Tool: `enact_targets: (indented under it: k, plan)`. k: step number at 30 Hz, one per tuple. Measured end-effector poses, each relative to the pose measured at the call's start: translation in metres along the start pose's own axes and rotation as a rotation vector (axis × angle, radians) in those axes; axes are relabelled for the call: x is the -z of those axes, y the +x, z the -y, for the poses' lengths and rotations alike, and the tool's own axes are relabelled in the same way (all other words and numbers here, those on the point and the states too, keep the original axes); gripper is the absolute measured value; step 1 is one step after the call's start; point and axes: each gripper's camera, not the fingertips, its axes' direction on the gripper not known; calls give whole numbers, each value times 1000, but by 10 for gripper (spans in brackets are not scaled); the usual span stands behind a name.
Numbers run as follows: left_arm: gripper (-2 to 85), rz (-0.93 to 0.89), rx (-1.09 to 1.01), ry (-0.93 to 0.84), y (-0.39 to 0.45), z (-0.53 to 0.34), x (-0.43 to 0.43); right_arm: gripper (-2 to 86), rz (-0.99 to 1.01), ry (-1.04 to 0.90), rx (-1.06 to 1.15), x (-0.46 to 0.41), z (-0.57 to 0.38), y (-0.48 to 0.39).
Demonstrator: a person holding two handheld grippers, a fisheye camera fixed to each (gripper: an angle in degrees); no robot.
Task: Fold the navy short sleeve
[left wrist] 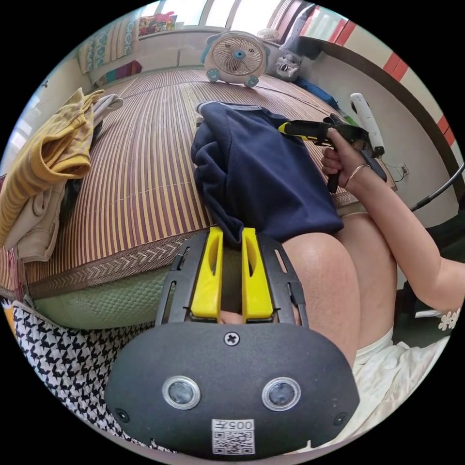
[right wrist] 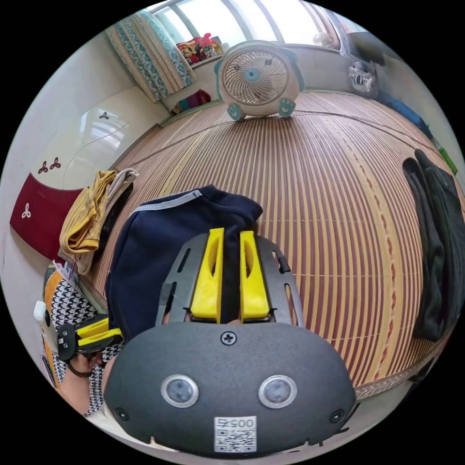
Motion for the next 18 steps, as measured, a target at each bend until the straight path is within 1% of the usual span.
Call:
enact_targets:
  k: [2,5,7,9,11,14,18]
  plan:
    - [62,-32,26,5,-5,-2,5,-3,-4,20,-1,9,-4,-2]
    - [57,-99,72,20,-16,-6,16,-9,-5,36,32,31,-8,-11]
    - [55,-113,74,55,-17,-9,29,-10,-25,72,64,60,-9,-23]
    - [53,-164,74,146,-17,-15,53,-10,-44,92,90,84,-6,-35]
    - [52,-198,69,192,-18,-18,71,-10,-54,99,124,106,-2,-51]
    - [51,-196,38,255,-17,-25,103,-11,-96,133,193,141,4,-85]
    - [51,-201,39,348,-34,-46,154,-11,-92,179,275,181,13,-139]
